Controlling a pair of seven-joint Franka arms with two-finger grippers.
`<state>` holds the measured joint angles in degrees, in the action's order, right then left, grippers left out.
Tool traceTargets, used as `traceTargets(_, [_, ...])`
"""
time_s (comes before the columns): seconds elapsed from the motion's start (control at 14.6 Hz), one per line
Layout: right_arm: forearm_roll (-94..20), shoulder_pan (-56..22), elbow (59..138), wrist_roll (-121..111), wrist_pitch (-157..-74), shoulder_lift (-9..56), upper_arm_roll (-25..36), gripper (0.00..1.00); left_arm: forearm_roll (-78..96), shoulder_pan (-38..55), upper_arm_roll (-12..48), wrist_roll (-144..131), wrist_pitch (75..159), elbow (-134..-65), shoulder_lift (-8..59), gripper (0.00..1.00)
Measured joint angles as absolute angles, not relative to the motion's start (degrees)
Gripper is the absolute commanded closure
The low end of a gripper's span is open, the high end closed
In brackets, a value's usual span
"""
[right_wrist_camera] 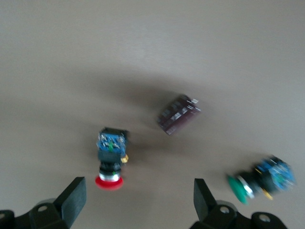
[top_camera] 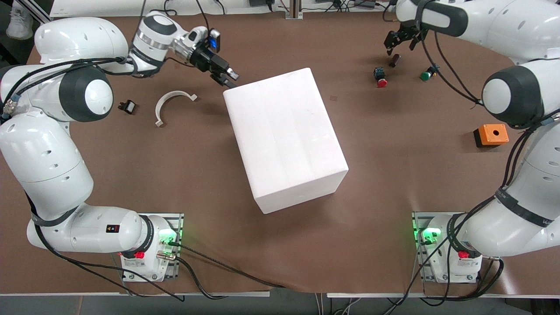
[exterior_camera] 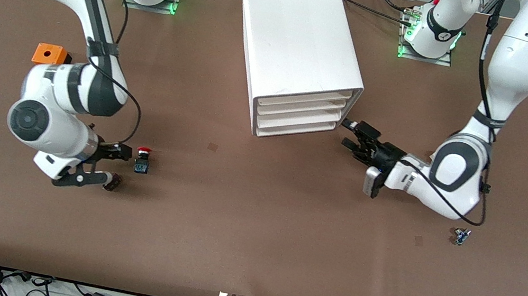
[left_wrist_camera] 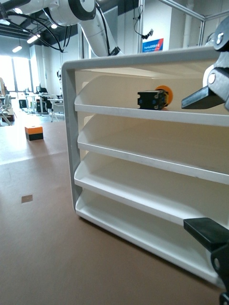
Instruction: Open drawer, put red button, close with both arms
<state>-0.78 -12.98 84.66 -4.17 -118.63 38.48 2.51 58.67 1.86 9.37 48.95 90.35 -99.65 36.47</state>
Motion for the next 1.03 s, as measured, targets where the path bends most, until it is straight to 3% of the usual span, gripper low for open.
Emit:
traceTargets(0.27, [-1.9,-13.8,84.5,-3.7,-124.8,44.9,1.9,0.0,60.5,2.5,12.4,52.8,93.1,-103.5,36.5,0.25])
traceTargets(0.34, [-2.1,-13.8,84.3,-3.7,-125.4,45.8,1.8,0.0,60.5,2.5,12.4,54.2,93.1,-103.9,36.5,0.27])
traceTargets(0.62, [-2.1,-13.9,83.9,-3.7,-126.1,46.9,1.5,0.0,60.5,2.7,12.5,60.5,93.1,-106.3,36.8,0.49])
traceTargets(0.96, [-2.1,-14.8,83.5,-3.7,-123.8,46.9,1.5,0.0,60.8,3.4,12.6,67.4,93.3,-107.7,38.3,0.94])
traceTargets(1.03, [-2.1,-14.9,83.5,-3.7,-123.7,46.9,1.5,0.0,61.0,3.7,12.6,68.1,93.4,-107.7,38.8,0.99])
